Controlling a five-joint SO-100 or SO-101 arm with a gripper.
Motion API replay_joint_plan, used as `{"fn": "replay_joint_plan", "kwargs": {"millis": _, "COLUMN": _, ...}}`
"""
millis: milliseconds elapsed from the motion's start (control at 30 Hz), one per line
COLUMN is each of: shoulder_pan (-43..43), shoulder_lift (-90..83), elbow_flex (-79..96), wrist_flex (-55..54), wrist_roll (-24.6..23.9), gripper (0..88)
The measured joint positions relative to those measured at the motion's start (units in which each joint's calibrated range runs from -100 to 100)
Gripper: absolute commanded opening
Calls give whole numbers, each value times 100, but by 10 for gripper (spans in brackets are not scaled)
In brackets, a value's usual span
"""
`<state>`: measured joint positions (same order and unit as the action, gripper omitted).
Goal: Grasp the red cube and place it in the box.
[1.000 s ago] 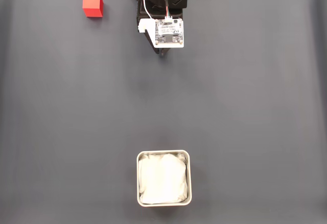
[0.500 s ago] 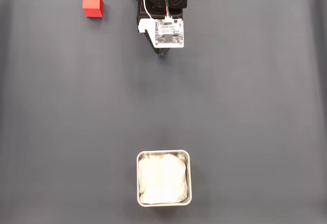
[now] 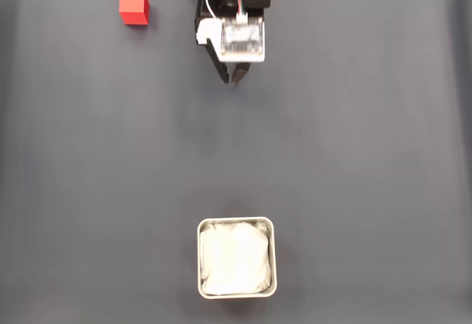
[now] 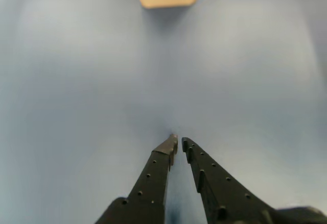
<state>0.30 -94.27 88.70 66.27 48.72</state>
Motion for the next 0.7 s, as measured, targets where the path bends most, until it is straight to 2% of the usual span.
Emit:
{"fn": "replay_joint_plan", "kwargs": {"millis": 233, "shoulder_pan": -30, "shoulder_lift": 964, "elbow_flex": -1673, "wrist_flex": -668, "wrist_roll": 0, "gripper": 0}}
{"fn": "replay_joint_plan", "kwargs": {"millis": 700, "shoulder_pan": -200, "shoulder_lift": 2458, "elbow_flex": -4259, "wrist_flex": -613, "wrist_roll": -68, "gripper": 2}}
